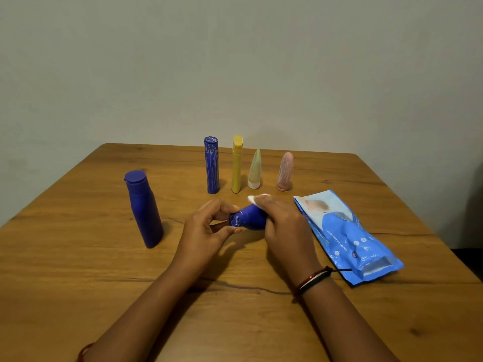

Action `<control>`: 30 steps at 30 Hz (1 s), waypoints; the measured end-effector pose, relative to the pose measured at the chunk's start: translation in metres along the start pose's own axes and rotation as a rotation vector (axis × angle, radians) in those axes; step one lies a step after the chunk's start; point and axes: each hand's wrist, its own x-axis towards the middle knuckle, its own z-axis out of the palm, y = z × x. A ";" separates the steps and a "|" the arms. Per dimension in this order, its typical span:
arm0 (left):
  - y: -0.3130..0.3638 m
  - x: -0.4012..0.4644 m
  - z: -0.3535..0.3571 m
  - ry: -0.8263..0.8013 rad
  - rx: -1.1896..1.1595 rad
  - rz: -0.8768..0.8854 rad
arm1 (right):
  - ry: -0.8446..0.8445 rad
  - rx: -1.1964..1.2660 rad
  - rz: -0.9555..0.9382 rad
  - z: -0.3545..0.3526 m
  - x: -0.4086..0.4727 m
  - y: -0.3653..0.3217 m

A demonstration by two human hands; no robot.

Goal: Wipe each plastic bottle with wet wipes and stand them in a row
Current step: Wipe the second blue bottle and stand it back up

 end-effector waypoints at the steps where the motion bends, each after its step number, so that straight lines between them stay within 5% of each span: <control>1: -0.001 0.000 0.000 -0.005 0.004 -0.001 | 0.001 -0.013 0.082 -0.003 0.003 0.009; 7: 0.000 0.000 0.000 -0.003 -0.044 -0.030 | 0.004 -0.112 0.333 -0.014 0.011 0.041; 19: -0.005 0.001 0.003 0.163 -0.202 -0.128 | -0.023 0.050 -0.222 0.019 -0.012 -0.022; 30: -0.002 0.004 0.000 0.161 -0.317 -0.170 | 0.082 0.034 -0.183 0.004 -0.006 -0.004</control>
